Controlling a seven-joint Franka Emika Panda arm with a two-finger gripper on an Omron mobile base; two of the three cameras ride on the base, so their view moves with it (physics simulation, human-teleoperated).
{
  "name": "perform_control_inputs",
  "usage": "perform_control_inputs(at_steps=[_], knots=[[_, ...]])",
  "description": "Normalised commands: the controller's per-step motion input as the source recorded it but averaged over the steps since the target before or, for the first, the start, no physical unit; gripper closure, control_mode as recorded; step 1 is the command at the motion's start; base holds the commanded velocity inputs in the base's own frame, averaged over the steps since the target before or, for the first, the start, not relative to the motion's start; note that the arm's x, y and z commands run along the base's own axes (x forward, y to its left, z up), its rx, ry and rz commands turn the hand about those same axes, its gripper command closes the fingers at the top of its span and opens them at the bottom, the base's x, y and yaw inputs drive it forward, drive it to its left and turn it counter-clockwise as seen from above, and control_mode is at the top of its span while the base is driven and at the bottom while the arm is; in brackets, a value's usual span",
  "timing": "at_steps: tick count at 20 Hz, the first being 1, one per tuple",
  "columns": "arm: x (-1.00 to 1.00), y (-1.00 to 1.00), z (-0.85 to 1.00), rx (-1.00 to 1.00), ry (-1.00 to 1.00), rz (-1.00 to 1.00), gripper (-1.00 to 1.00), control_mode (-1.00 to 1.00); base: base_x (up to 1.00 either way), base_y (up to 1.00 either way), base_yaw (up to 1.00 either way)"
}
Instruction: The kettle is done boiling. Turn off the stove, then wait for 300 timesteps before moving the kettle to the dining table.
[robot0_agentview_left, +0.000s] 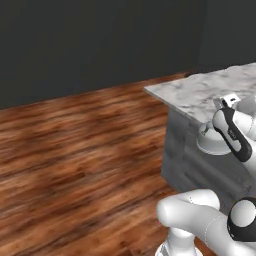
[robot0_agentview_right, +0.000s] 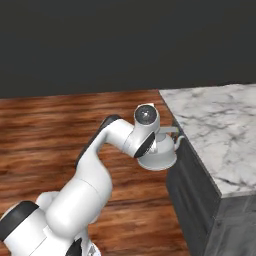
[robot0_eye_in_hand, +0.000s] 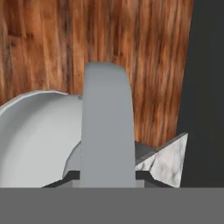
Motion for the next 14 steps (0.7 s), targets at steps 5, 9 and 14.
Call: perform_control_inputs(at_steps=[5, 9, 14], knots=[[0.00, 0.00, 0.00, 0.00, 0.00, 0.00, 1.00, 1.00, 0.72, 0.57, -0.30], [0.00, 0.00, 0.00, 0.00, 0.00, 0.00, 1.00, 1.00, 0.68, 0.61, -0.30], [0.00, 0.00, 0.00, 0.00, 0.00, 0.00, 1.00, 1.00, 0.67, 0.59, -0.30]])
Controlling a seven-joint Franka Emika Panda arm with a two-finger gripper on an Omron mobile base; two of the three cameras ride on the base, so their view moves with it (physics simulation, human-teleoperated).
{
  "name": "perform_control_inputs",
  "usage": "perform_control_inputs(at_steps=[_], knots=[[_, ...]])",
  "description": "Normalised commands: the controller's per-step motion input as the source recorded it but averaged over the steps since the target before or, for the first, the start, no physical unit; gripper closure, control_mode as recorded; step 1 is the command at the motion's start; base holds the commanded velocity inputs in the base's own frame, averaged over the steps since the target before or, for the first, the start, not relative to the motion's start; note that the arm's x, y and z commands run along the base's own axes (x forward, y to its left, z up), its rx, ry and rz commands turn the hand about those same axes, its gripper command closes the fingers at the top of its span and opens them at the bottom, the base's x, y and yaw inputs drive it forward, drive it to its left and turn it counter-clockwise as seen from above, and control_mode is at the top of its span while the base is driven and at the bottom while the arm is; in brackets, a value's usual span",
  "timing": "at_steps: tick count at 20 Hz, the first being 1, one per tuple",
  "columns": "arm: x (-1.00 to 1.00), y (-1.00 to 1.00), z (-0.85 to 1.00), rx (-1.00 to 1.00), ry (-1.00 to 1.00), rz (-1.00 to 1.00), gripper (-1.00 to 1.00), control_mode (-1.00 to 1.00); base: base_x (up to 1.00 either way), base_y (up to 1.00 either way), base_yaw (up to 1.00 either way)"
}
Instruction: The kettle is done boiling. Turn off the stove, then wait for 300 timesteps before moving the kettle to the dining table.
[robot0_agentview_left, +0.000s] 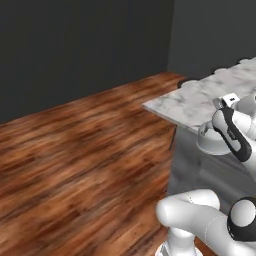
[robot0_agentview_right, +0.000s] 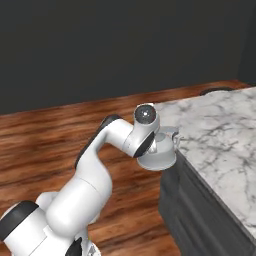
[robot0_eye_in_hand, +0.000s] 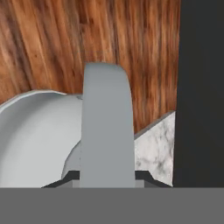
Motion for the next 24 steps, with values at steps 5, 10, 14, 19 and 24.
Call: perform_control_inputs(at_steps=[5, 10, 14, 19, 24], knots=[[0.00, 0.00, 0.00, 0.00, 0.00, 0.00, 1.00, 1.00, 0.64, 0.58, -0.31], [0.00, 0.00, 0.00, 0.00, 0.00, 0.00, 1.00, 1.00, 0.60, 0.59, -0.32], [0.00, 0.00, 0.00, 0.00, 0.00, 0.00, 1.00, 1.00, 0.60, 0.55, -0.33], [0.00, 0.00, 0.00, 0.00, 0.00, 0.00, 1.00, 1.00, 0.64, 0.45, -0.33], [0.00, 0.00, 0.00, 0.00, 0.00, 0.00, 1.00, 1.00, 0.57, 0.32, -0.36]])
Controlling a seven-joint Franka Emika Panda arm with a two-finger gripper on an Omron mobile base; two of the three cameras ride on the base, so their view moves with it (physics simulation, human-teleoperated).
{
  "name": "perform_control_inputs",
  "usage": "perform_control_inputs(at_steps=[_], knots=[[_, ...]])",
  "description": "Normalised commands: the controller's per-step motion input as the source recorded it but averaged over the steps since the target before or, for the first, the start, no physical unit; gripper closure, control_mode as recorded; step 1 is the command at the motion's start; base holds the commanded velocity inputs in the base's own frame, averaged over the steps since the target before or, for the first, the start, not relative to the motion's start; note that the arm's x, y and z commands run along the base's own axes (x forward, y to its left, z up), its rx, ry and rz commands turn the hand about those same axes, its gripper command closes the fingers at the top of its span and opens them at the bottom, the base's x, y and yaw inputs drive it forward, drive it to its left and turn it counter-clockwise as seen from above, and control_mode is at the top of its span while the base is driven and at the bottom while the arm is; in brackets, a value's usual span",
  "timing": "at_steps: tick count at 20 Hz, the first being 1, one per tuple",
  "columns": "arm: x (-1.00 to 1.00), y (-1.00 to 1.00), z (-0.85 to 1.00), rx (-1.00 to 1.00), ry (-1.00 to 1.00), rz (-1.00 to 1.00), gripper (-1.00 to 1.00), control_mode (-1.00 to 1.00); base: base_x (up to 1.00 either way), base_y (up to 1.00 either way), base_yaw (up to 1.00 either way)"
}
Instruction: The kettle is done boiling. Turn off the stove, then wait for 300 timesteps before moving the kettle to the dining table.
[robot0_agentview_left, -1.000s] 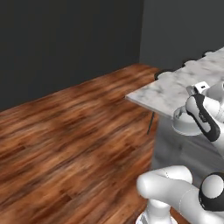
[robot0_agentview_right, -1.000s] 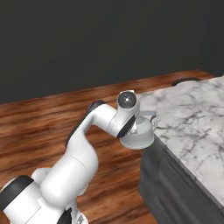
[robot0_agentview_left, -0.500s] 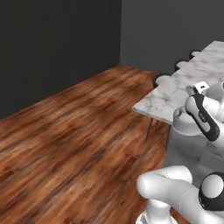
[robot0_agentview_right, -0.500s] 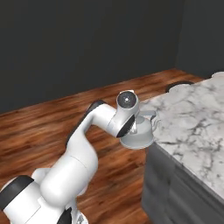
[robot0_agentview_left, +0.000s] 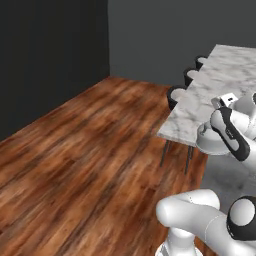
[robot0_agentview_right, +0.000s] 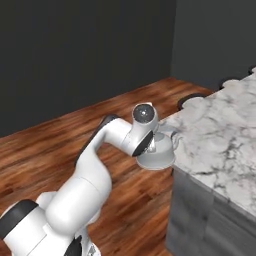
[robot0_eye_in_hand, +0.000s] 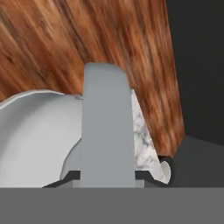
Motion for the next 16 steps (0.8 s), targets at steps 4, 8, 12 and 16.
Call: perform_control_inputs(at_steps=[4, 8, 12, 16], knots=[[0.00, 0.00, 0.00, 0.00, 0.00, 0.00, 1.00, 1.00, 0.53, 0.19, -0.38], [0.00, 0.00, 0.00, 0.00, 0.00, 0.00, 1.00, 1.00, 0.50, 0.15, -0.37], [0.00, 0.00, 0.00, 0.00, 0.00, 0.00, 1.00, 1.00, 0.56, 0.21, -0.37], [0.00, 0.00, 0.00, 0.00, 0.00, 0.00, 1.00, 1.00, 0.61, 0.29, -0.34]])
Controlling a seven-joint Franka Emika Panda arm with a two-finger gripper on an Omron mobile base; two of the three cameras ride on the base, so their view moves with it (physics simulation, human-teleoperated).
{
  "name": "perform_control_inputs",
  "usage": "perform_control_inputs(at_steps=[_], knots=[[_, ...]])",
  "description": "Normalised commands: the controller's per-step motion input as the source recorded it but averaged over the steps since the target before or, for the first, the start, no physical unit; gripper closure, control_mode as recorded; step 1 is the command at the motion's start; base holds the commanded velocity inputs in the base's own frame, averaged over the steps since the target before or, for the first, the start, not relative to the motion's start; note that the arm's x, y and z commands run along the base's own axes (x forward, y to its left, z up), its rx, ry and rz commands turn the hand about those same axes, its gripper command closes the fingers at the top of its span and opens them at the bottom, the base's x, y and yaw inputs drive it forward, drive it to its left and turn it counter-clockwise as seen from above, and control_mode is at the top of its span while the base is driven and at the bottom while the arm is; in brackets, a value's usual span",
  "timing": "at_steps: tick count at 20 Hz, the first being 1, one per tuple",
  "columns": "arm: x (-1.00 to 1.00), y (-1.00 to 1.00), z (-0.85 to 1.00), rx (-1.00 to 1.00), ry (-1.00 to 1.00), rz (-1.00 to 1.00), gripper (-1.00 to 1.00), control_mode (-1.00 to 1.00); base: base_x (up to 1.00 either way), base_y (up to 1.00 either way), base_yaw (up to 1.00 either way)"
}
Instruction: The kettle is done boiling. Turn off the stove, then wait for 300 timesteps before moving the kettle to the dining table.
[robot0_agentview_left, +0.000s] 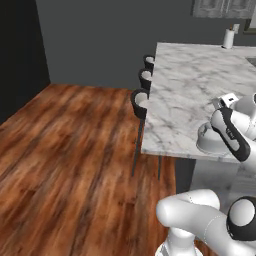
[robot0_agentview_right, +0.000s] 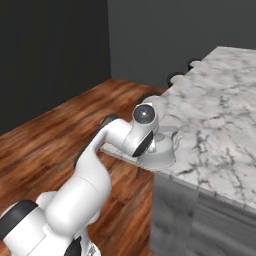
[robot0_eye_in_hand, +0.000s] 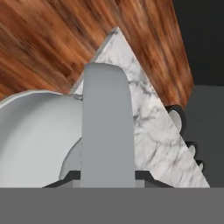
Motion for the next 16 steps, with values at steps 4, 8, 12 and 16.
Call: perform_control_inputs(at_steps=[4, 8, 12, 16], knots=[[0.00, 0.00, 0.00, 0.00, 0.00, 0.00, 1.00, 1.00, 0.65, 0.42, -0.32], [0.00, 0.00, 0.00, 0.00, 0.00, 0.00, 1.00, 1.00, 0.63, 0.47, -0.31], [0.00, 0.00, 0.00, 0.00, 0.00, 0.00, 1.00, 1.00, 0.61, 0.46, -0.30], [0.00, 0.00, 0.00, 0.00, 0.00, 0.00, 1.00, 1.00, 0.60, 0.41, -0.29]])
